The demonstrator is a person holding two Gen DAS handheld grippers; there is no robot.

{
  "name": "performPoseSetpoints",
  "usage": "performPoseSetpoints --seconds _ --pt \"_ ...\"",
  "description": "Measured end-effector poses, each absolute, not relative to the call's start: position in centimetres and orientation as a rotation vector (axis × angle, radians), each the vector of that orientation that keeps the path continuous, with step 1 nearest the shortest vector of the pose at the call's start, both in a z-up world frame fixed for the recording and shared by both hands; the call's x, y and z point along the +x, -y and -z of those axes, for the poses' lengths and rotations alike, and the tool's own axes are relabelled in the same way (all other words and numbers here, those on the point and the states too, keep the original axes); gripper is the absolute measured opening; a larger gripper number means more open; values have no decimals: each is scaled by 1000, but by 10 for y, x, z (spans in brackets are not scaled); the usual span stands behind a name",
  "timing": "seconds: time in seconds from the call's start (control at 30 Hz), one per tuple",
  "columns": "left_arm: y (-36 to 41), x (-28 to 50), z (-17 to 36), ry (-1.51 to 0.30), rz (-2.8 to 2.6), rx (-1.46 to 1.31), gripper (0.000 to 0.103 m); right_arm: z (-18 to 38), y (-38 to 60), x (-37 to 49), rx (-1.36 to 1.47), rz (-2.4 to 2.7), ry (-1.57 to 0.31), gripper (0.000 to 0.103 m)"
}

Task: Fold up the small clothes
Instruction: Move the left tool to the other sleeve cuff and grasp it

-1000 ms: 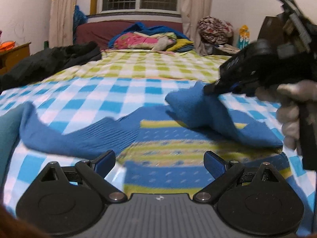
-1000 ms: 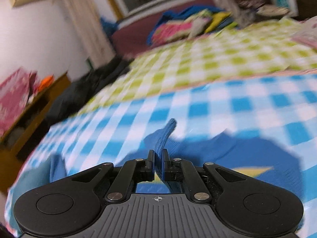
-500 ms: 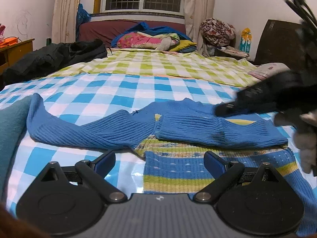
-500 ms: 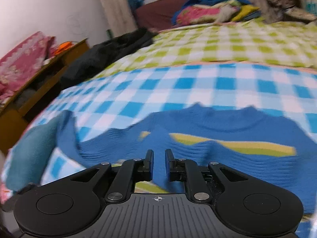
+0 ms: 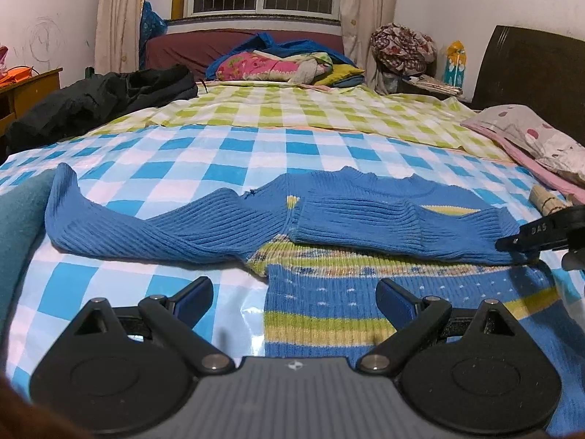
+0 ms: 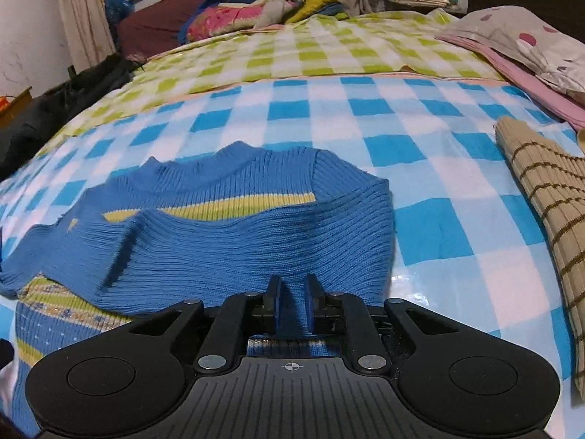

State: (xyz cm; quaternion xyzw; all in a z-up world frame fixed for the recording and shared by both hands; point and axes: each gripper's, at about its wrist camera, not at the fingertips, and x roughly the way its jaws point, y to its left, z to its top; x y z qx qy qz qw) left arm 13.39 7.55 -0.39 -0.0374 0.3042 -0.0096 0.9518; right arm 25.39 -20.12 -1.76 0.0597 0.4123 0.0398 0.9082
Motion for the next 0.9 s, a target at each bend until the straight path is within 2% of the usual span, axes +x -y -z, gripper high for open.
performPoseSetpoints --seconds 0.03,0.4,0.6,0.7,0.77,0.8,0.83,0.9 --pt "-75 134 4 -616 17 -70 100 17 200 254 127 -78 -851 17" --pt "-99 135 -3 -586 -46 -87 100 -1 91 242 -49 -386 -782 18" --pt "-117 137 -4 -580 -71 -112 100 4 24 249 -177 -538 -744 31" --pt "-125 137 -4 -581 -82 -124 100 13 4 252 -233 -557 -749 33" --pt "-130 137 -4 -580 -89 -130 100 18 -2 255 -262 -536 -743 33" --pt "-133 138 -4 -579 -93 -135 100 19 -4 257 -262 -522 -743 28" --pt "-134 138 -4 -578 -95 -139 100 20 -4 260 -251 -510 -745 19" --pt "-138 138 -5 -576 -101 -146 100 18 -4 262 -232 -488 -744 13"
